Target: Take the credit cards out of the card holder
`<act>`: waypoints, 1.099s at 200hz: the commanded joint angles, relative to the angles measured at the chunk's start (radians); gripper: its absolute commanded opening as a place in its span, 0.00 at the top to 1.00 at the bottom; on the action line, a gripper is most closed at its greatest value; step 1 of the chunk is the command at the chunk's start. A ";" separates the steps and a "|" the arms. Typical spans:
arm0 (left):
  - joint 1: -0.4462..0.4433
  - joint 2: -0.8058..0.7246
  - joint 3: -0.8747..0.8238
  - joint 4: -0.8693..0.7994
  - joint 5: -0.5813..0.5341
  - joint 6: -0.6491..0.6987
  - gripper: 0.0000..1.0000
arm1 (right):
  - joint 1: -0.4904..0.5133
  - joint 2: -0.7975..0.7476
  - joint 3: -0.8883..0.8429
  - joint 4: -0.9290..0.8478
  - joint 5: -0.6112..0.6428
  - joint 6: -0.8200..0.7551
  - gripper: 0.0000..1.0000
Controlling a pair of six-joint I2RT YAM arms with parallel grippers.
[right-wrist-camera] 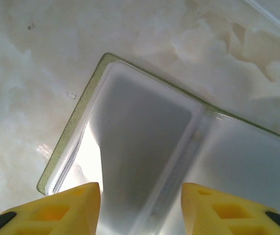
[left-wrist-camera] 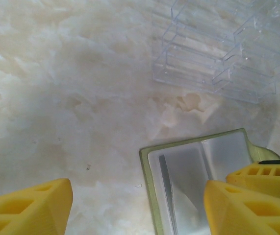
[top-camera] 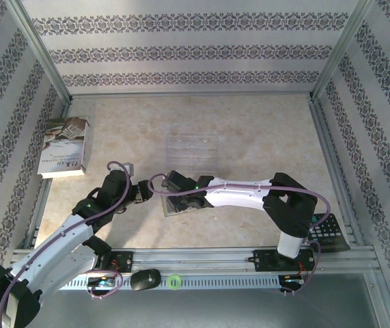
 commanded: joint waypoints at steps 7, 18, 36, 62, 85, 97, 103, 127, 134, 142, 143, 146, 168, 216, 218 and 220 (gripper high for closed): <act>0.010 0.002 -0.003 0.038 0.018 0.014 0.29 | 0.044 0.002 0.008 0.029 -0.012 -0.062 0.50; 0.010 -0.003 -0.006 0.037 0.012 0.011 0.29 | 0.050 0.029 0.026 0.018 -0.009 -0.063 0.50; 0.010 -0.005 -0.011 0.034 0.010 0.011 0.29 | 0.050 0.068 0.043 0.003 0.009 -0.059 0.50; 0.010 -0.007 -0.016 0.027 0.012 0.013 0.29 | 0.050 0.103 0.058 -0.016 0.034 -0.067 0.49; 0.011 -0.011 -0.020 0.028 0.009 0.013 0.29 | 0.051 0.122 0.063 -0.018 0.021 -0.070 0.45; 0.011 -0.009 -0.020 0.033 0.010 0.013 0.30 | 0.053 0.131 0.062 -0.021 0.022 -0.068 0.42; 0.012 -0.008 -0.021 0.035 0.011 0.013 0.30 | 0.052 0.136 0.064 -0.026 0.025 -0.067 0.43; 0.011 -0.002 -0.023 0.044 0.018 0.013 0.30 | 0.052 0.166 0.063 -0.042 0.043 -0.053 0.47; 0.012 0.000 -0.022 0.045 0.021 0.013 0.30 | 0.053 0.173 0.060 -0.041 0.046 -0.049 0.50; 0.012 0.001 -0.022 0.045 0.023 0.013 0.30 | 0.051 0.181 0.054 -0.036 0.043 -0.046 0.52; 0.013 0.001 -0.022 0.045 0.022 0.013 0.30 | 0.051 0.182 0.053 -0.036 0.042 -0.045 0.52; 0.013 0.000 -0.023 0.045 0.023 0.013 0.30 | 0.050 0.185 0.051 -0.035 0.040 -0.043 0.53; 0.013 -0.002 -0.026 0.048 0.032 0.014 0.30 | 0.044 0.193 0.027 -0.006 0.013 -0.026 0.61; 0.013 0.016 -0.062 0.121 0.089 0.004 0.35 | -0.003 0.115 -0.071 0.158 -0.049 0.013 0.94; 0.013 0.017 -0.063 0.128 0.094 0.001 0.36 | -0.004 0.111 -0.076 0.167 -0.051 0.014 0.95; 0.012 0.019 -0.066 0.132 0.098 0.000 0.37 | -0.007 0.108 -0.080 0.174 -0.054 0.015 0.96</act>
